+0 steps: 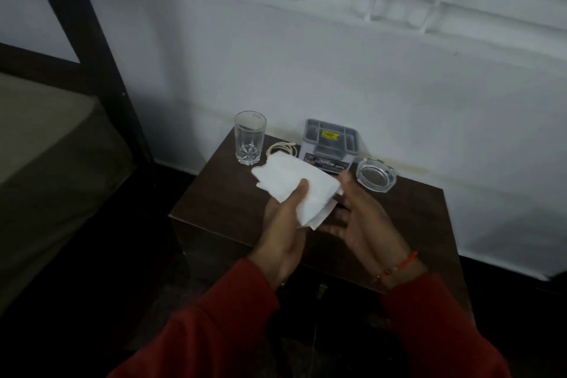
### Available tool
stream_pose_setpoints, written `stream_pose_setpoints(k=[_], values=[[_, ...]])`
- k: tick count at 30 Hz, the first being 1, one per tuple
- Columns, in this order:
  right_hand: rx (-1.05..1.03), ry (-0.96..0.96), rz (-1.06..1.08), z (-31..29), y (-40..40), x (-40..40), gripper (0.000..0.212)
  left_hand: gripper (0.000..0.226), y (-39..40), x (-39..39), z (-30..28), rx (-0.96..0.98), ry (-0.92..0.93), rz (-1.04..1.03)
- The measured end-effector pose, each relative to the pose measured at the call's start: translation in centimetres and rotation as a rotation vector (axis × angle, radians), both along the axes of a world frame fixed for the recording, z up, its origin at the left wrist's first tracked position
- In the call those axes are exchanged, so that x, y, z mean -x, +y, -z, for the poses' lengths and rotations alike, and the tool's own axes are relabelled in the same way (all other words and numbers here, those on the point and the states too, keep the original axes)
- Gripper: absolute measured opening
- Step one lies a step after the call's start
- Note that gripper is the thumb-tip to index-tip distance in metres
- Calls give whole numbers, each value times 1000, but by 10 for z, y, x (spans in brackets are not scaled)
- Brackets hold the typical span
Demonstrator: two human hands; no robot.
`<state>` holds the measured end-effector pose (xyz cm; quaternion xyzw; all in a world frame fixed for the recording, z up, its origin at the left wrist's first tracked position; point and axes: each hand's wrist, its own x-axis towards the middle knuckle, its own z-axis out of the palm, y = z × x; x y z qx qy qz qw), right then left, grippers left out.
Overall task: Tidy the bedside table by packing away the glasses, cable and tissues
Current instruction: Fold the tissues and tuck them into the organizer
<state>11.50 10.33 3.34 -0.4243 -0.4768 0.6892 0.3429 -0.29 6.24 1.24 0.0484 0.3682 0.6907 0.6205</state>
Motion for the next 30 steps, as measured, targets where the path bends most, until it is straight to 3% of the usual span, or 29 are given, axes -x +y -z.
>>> stream_pose_setpoints(k=[2, 6, 12, 19, 24, 30], values=[[-24, -79, 29, 1, 4, -1, 58, 36, 2, 3, 0, 27, 46, -10], [-115, -120, 166, 9, 8, 3, 22, 37, 1, 0, -1, 10, 86, 58], [-193, -138, 221, 13, 15, -2, 12, 47, 2, 12, -6, -84, -80, 137], [-150, 23, 298, 10, 21, -15, 11, 43, 3, 12, 1, -160, -51, 29], [-108, 132, 263, 7, 23, -16, 12, 32, 6, 13, 4, -73, -106, -22], [-71, 212, 195, 2, 19, -15, 22, 31, 6, 16, 11, 52, -38, -51]])
